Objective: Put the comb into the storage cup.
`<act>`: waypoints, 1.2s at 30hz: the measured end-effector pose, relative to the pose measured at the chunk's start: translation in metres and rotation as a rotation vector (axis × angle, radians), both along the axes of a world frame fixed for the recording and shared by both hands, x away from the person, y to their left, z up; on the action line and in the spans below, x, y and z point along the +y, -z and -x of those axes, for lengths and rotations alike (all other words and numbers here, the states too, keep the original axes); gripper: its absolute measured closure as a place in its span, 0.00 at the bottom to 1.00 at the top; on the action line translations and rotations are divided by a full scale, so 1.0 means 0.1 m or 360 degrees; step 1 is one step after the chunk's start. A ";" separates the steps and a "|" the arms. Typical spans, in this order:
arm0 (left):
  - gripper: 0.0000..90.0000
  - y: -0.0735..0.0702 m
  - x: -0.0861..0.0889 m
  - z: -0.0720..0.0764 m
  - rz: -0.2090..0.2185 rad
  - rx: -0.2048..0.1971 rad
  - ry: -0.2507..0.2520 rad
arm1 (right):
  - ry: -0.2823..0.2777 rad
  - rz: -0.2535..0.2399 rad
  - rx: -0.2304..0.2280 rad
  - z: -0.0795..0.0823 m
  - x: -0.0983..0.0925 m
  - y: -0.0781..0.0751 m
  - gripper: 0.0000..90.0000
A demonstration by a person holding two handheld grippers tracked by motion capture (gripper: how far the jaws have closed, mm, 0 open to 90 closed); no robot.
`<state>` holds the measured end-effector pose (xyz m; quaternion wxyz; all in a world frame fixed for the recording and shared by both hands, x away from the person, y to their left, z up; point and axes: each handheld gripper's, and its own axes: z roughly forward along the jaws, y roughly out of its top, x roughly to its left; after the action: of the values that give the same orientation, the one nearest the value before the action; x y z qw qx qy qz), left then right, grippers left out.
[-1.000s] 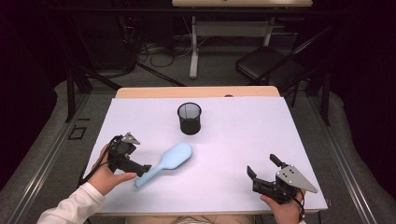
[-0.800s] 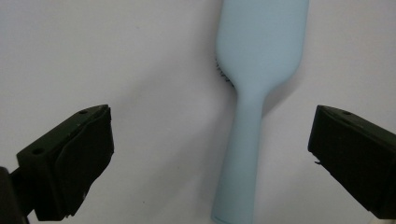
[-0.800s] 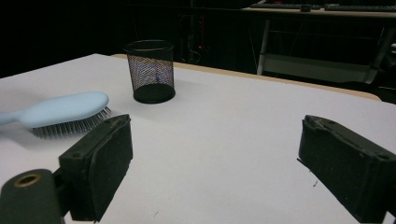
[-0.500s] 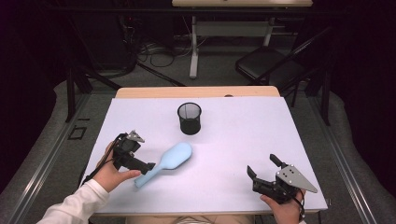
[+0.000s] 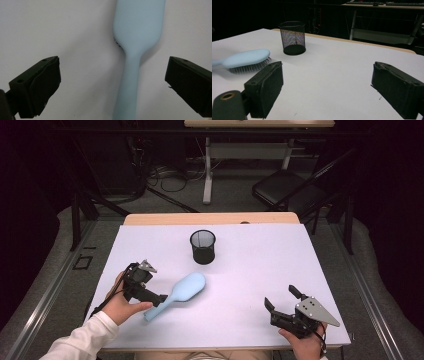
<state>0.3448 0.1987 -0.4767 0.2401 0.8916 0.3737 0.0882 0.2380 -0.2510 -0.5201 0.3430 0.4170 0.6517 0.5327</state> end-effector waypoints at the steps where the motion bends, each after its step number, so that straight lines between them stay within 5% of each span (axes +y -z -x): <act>1: 0.00 0.00 0.00 0.00 -0.0006 0.0000 0.0004 | 0.0000 0.0000 0.0000 0.00 0.00 0.00 0.11; 36: 0.01 0.20 -0.22 -0.05 -0.0069 0.0041 0.0067 | -0.0008 0.0003 -0.0001 0.00 0.00 0.00 0.13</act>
<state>0.3501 0.1764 -0.4971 0.2177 0.9053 0.3560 0.0799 0.2379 -0.2513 -0.5201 0.3423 0.4148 0.6532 0.5330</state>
